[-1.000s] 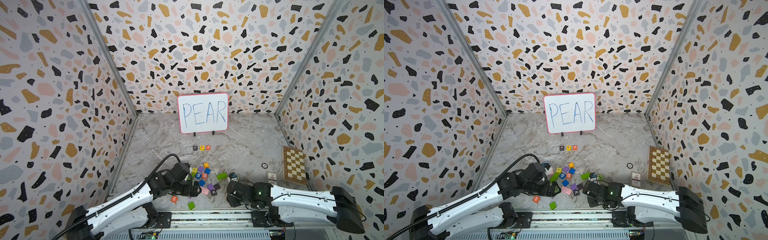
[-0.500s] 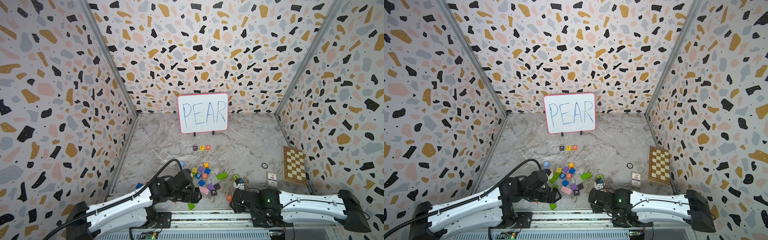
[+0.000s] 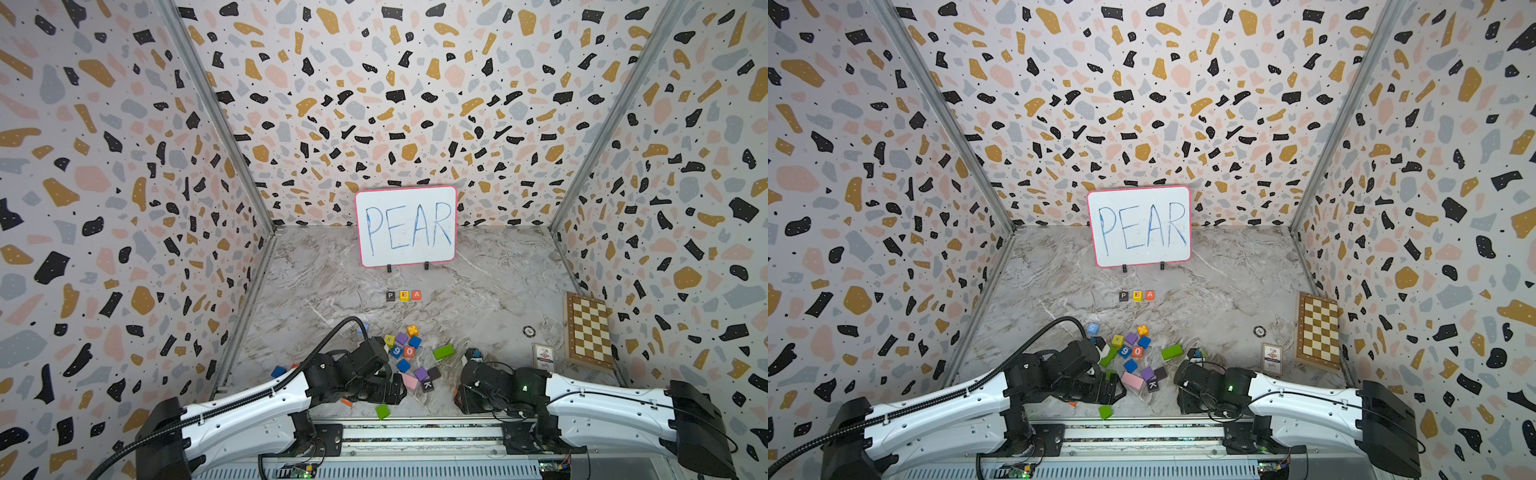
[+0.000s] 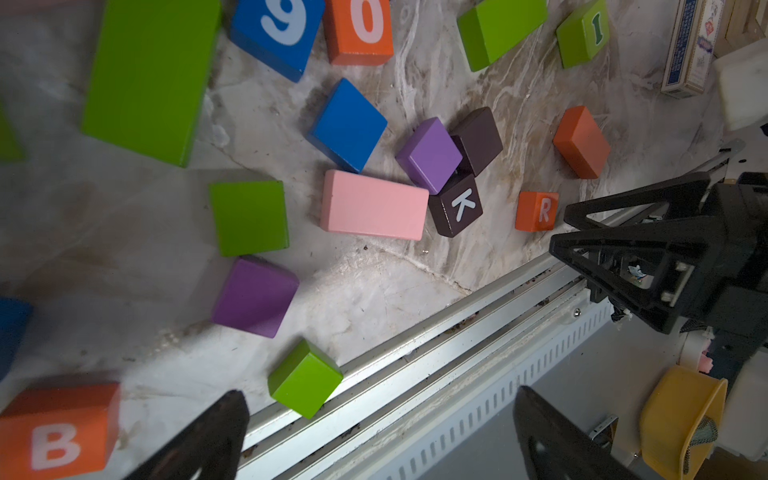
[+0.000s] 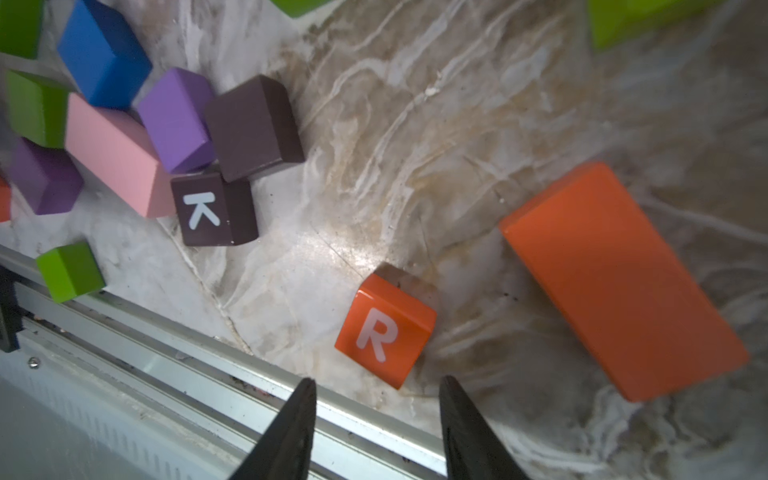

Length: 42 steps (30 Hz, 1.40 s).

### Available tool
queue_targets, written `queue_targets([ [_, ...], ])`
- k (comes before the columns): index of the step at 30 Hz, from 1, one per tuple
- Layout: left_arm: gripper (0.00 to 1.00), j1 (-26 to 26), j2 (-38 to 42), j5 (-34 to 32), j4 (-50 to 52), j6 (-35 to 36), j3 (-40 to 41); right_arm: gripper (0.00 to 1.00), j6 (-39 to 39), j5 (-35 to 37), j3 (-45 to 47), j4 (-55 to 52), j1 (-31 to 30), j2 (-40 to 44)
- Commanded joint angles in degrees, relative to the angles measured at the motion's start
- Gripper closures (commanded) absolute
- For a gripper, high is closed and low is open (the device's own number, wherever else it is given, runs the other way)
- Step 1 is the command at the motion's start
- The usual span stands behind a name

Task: Spell the uppercase word “pear” with letter blocks
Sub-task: Pick up the letter block from the center of the board.

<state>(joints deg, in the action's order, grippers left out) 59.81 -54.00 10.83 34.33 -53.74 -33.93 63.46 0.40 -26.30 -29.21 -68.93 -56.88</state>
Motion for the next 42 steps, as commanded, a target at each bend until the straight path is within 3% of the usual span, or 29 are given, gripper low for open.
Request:
queue_targets([
  [1,0.01,0.20,-0.65,0.07,-1.23,0.72,0.27,0.50,-2.43,-1.09,0.02,1.30,0.78,-1.09],
  [22,0.01,0.15,-3.13,1.65,-4.61,0.65,1.23,0.55,-7.61,-2.14,-1.54,5.31,3.23,-7.01],
  [42,0.01,0.21,-4.89,2.71,-6.46,0.65,1.59,0.65,-9.99,0.45,-2.70,2.32,4.27,-11.03],
])
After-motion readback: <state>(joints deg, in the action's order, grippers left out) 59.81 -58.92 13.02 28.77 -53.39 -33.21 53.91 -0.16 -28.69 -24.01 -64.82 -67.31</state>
